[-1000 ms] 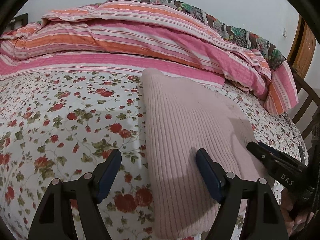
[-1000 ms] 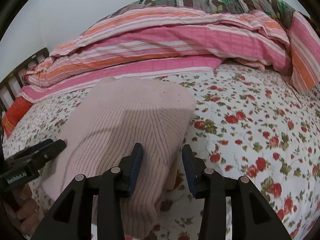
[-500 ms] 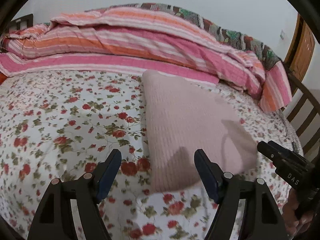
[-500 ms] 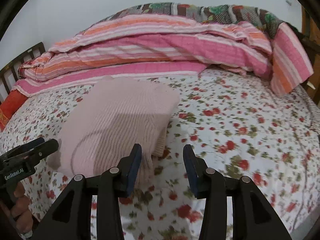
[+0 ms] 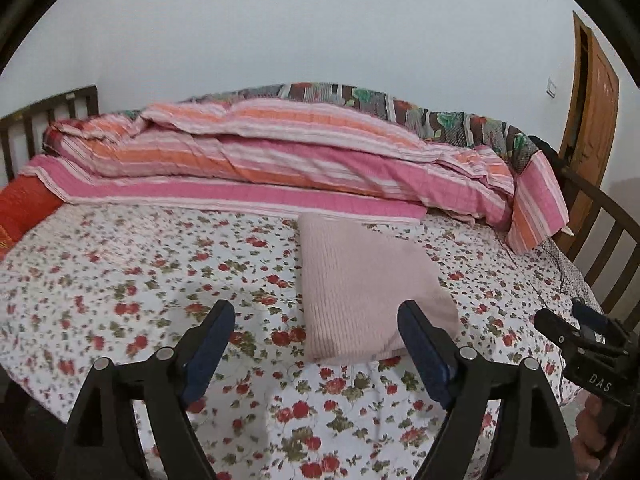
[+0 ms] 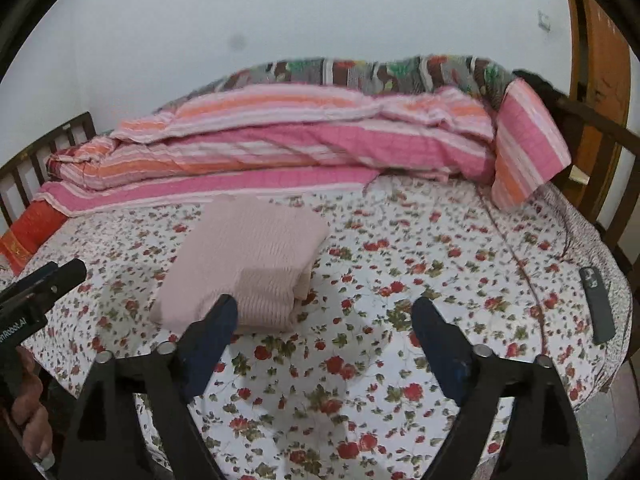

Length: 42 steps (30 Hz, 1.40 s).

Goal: Fold small clothes

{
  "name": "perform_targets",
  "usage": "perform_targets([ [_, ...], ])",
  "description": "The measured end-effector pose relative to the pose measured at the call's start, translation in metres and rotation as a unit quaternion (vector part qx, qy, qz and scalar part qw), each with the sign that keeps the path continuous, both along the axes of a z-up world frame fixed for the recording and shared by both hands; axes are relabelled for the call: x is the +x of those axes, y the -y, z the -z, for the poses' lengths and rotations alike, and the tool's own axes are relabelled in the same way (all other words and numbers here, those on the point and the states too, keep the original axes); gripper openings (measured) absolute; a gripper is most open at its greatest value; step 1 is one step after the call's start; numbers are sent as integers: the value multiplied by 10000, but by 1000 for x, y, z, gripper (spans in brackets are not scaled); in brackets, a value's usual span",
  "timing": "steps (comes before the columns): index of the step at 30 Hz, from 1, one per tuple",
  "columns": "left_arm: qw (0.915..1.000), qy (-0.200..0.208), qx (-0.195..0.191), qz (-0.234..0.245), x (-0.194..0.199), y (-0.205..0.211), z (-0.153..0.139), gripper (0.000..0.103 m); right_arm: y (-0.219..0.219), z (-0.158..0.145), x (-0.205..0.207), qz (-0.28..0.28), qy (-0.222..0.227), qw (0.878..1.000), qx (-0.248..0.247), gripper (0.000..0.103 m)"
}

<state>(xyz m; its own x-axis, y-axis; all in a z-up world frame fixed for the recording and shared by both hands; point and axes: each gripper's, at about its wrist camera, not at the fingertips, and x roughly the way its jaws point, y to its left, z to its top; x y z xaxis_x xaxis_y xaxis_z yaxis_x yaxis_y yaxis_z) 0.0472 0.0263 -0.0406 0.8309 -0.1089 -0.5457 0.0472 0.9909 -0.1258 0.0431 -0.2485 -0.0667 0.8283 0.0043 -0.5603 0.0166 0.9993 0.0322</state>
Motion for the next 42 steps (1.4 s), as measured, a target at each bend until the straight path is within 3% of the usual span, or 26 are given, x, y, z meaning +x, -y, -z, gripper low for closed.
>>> perform_targets([
  [6,9998,21,184,-99,-20,5,-9,89,10,-3,-20,55,38,9999,93,102],
  [16,9990,90,443,-10,-30,21,-11,89,11,-7,-34,55,97,9999,-16,102],
  [42,9988,130,472,5,-36,30,-13,89,5,-8,-37,22,80,10000,-17,102],
])
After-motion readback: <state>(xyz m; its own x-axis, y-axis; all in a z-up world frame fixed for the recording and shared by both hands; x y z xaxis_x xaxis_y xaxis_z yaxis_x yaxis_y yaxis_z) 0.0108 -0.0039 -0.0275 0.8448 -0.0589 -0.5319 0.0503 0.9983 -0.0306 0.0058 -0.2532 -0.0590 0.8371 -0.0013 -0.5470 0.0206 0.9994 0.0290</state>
